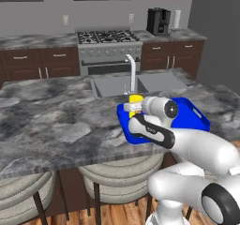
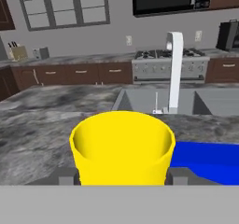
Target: There is a tray on the dining counter. Grab the cup, mug, and pitcher and place them on the tray. The pitcher may be placed next to the tray if it cannot fit the tray.
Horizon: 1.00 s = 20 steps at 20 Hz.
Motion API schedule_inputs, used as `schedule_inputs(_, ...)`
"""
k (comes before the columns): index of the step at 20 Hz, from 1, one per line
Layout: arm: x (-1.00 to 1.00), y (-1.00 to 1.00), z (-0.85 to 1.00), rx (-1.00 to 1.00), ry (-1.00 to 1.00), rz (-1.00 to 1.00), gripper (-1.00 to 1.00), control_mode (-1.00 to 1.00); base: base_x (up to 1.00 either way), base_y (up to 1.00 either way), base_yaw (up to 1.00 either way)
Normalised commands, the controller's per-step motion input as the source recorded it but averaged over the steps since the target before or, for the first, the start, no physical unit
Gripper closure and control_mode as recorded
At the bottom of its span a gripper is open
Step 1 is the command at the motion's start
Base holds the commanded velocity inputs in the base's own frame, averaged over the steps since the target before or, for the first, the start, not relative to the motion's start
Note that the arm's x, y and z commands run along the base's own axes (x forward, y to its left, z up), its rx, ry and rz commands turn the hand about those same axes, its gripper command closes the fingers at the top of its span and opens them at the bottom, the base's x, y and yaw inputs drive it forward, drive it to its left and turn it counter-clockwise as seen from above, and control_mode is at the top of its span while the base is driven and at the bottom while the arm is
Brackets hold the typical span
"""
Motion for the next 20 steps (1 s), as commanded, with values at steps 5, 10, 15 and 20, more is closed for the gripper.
schedule_inputs(5,0.43,0.06,-0.16,0.0,0.0,0.0,1.0,-1.0,0.0,0.0,0.0)
schedule_inputs(10,0.36,0.0,-0.18,0.0,0.0,0.0,1.0,-1.0,0.0,0.0,0.0)
schedule_inputs(15,0.44,0.01,-0.21,0.0,0.0,0.0,1.0,-1.0,0.0,0.0,0.0)
schedule_inputs(20,0.43,0.04,-0.12,0.0,0.0,0.0,1.0,-1.0,0.0,0.0,0.0)
